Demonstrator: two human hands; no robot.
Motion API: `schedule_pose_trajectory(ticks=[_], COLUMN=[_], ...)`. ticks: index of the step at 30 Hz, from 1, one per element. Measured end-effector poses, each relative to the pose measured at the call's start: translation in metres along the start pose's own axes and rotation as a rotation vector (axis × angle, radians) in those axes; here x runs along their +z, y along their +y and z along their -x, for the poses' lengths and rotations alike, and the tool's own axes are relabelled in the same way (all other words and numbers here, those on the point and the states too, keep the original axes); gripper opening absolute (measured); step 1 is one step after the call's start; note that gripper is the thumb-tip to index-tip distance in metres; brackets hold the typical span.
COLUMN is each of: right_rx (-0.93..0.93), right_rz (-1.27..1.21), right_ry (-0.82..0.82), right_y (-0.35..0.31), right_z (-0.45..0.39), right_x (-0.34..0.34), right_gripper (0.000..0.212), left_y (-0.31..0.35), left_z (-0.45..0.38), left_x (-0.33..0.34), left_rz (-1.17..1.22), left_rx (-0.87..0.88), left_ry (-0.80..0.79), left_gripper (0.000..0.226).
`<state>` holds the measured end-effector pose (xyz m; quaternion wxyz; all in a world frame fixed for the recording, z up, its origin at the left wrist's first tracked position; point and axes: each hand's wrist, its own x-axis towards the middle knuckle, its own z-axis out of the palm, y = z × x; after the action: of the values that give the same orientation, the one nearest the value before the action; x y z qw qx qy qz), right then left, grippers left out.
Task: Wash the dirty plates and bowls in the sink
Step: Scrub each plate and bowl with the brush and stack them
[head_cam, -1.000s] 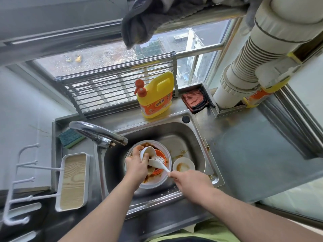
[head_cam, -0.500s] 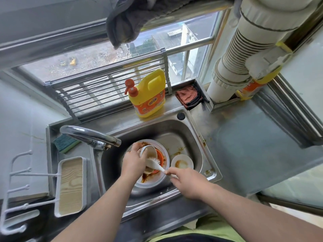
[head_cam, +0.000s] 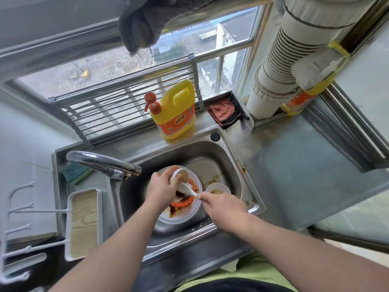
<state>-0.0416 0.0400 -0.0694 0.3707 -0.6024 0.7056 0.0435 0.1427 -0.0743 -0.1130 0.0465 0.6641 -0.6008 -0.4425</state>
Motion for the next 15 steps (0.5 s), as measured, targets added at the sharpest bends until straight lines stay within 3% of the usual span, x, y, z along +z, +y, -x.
schedule_pose_trajectory(ticks=[4,7,9,12,15], right_rx=[0.194,0.266,0.293,0.335,0.386], right_rz=[-0.730,-1.009,-1.111,-1.138,-1.106], right_ry=[-0.062,-0.105,-0.134,-0.166,-0.217], right_y=[-0.009,-0.019,-0.027,-0.039,-0.044], right_z=[0.003,0.005,0.004,-0.001,0.001], right_x=[0.016,0.012,0.005,-0.007,-0.010], right_gripper=[0.026,0.020,0.019,0.019,0.022], left_y=[-0.003,-0.001,-0.006,-0.013,-0.010], left_z=[0.010,0.019,0.020,0.022,0.022], left_x=[0.014,0.019,0.025,0.036,0.040], left_rz=[0.452,0.971,1.116,1.257,1.378], left_rx=[-0.122,-0.353,-0.445,-0.534,-0.583], left_ry=[0.047,0.025,0.016,-0.030,0.003], left_gripper=[0.029,0.027,0.038,0.072,0.081])
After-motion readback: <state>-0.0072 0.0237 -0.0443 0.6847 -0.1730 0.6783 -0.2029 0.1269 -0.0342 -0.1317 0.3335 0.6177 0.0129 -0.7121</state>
